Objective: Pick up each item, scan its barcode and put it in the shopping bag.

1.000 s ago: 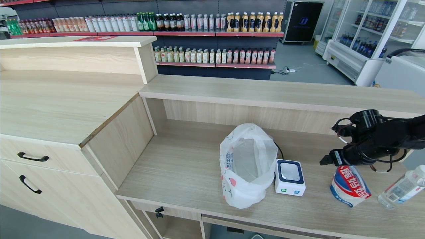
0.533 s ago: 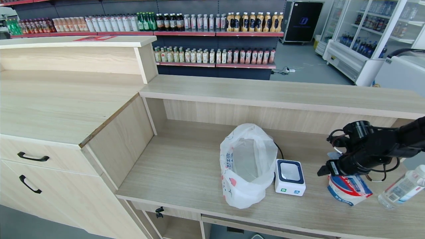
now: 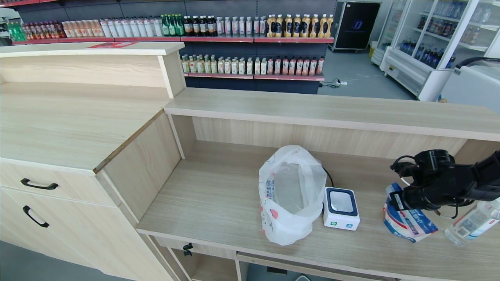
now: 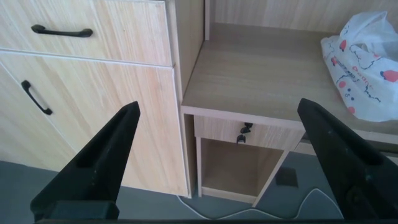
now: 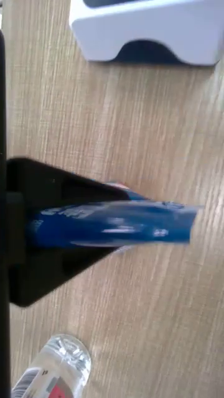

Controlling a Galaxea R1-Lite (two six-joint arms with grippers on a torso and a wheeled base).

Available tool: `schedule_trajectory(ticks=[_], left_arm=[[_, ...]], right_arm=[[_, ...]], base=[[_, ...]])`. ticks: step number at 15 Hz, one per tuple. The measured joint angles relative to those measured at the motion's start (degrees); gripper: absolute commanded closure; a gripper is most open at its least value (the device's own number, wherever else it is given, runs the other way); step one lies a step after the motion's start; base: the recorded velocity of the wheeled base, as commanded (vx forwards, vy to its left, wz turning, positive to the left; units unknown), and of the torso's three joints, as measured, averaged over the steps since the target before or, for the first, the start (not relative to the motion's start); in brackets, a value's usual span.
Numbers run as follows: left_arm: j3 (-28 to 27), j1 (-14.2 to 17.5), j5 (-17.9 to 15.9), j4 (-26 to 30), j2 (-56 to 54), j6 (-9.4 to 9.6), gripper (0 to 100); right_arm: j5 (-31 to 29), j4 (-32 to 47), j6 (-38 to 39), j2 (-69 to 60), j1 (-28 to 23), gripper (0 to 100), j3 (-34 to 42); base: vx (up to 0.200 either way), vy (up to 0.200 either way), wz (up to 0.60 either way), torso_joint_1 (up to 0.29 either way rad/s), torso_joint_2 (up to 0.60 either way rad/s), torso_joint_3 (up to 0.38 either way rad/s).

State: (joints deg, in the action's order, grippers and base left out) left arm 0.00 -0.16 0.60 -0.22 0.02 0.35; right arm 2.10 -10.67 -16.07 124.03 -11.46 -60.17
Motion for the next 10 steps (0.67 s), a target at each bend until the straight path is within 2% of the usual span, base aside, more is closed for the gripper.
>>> schedule_trajectory(ticks=[6, 10], left_arm=[[0.0, 0.0, 0.0, -0.02, 0.0, 0.02, 0], [0.0, 0.0, 0.0, -0.02, 0.0, 0.02, 0]], right_arm=[[-3.29, -0.61, -3.91, -0.22, -2.79, 100, 3.06], [-2.69, -14.35, -5.94, -1.56, -3.36, 100, 4.0]], base=[[0.0, 0.0, 0.0, 0.0, 0.0, 0.0], [0.0, 0.0, 0.0, 0.0, 0.0, 0.0]])
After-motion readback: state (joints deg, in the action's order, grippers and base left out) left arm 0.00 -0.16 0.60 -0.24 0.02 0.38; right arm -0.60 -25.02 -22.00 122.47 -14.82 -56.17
